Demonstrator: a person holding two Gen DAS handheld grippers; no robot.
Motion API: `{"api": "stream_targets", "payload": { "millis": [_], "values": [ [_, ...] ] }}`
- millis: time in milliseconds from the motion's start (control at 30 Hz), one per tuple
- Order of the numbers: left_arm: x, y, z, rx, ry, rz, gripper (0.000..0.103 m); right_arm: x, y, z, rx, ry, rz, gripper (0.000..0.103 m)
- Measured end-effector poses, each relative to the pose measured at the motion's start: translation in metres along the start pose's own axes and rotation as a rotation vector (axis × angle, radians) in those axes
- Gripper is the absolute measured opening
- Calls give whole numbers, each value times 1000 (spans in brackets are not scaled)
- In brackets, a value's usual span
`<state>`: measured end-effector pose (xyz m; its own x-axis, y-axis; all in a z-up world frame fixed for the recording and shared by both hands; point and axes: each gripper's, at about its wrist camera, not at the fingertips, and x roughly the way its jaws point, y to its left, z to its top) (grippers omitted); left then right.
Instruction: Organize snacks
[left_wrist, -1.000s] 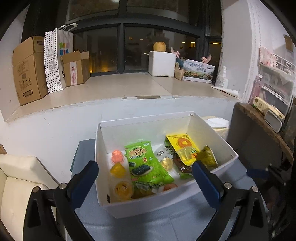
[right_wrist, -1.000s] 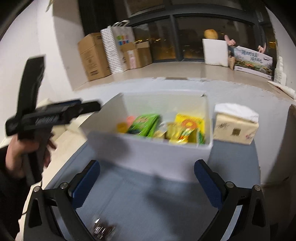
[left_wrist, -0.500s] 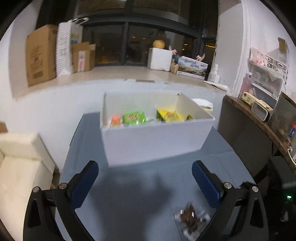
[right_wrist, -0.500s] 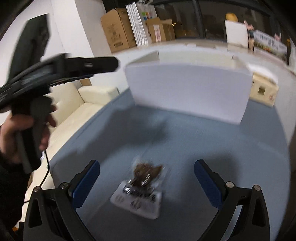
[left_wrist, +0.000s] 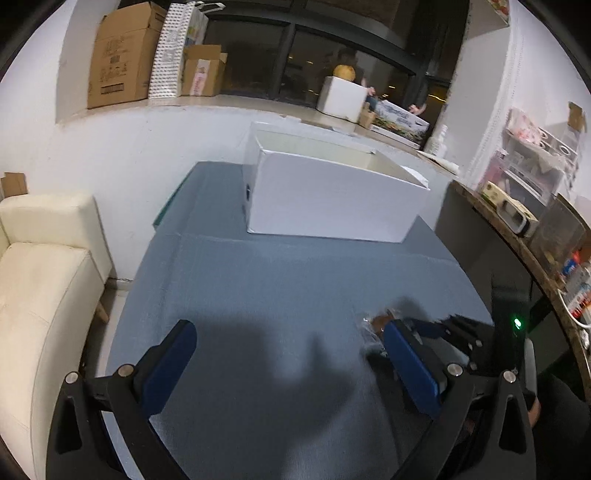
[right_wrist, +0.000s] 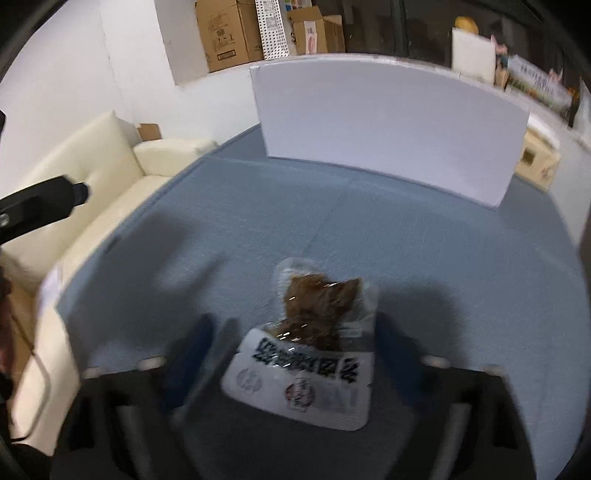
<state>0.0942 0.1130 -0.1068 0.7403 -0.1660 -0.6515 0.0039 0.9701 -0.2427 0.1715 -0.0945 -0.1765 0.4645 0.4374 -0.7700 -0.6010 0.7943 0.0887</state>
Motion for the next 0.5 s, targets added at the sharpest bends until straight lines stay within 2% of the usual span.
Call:
{"api": "stream_targets", "payload": {
  "millis": [200, 500],
  "values": [
    [-4, -2, -3, 26, 1, -4, 103, -10, -11, 0, 36, -37, -7, 59],
    [1, -16, 16, 58, -16, -16, 103, -43, -32, 28, 76, -143, -27, 59]
  ]
}}
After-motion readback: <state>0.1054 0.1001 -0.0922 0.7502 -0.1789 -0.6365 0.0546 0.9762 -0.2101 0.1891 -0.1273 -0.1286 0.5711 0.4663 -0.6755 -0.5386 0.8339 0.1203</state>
